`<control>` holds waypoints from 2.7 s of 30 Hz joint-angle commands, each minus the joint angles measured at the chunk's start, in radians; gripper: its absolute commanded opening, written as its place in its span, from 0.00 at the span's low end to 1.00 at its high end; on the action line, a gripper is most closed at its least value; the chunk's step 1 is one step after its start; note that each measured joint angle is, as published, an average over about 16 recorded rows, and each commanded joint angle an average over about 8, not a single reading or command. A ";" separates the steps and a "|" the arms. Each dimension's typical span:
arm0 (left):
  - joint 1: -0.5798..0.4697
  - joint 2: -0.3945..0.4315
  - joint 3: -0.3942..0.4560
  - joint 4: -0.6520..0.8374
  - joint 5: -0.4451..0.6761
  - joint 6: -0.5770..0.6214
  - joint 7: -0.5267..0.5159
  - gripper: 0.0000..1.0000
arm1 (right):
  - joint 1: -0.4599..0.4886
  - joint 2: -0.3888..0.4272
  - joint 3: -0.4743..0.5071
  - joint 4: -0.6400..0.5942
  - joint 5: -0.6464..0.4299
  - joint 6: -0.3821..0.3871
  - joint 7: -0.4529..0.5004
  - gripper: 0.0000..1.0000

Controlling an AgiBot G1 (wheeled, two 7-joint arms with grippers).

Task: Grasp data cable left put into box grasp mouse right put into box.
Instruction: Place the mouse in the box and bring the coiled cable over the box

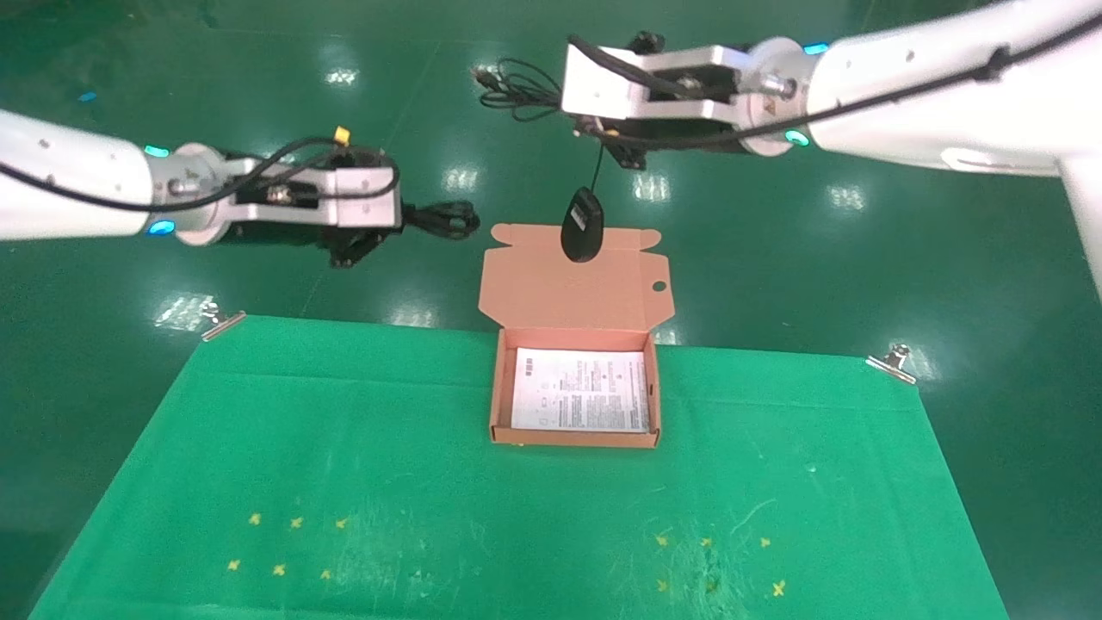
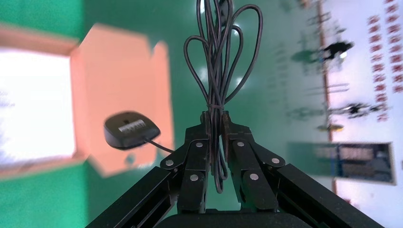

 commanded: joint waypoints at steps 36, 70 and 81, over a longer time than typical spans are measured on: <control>0.100 -0.165 0.075 -0.253 0.204 0.034 -0.303 0.00 | -0.057 -0.146 -0.239 -0.245 0.154 0.128 -0.064 0.00; 0.123 -0.179 0.081 -0.331 0.238 0.033 -0.377 0.00 | -0.101 -0.134 -0.531 -0.357 0.448 0.275 0.185 1.00; 0.173 -0.049 0.081 -0.236 0.174 -0.064 -0.283 0.00 | -0.088 -0.047 -0.536 -0.280 0.447 0.270 0.200 1.00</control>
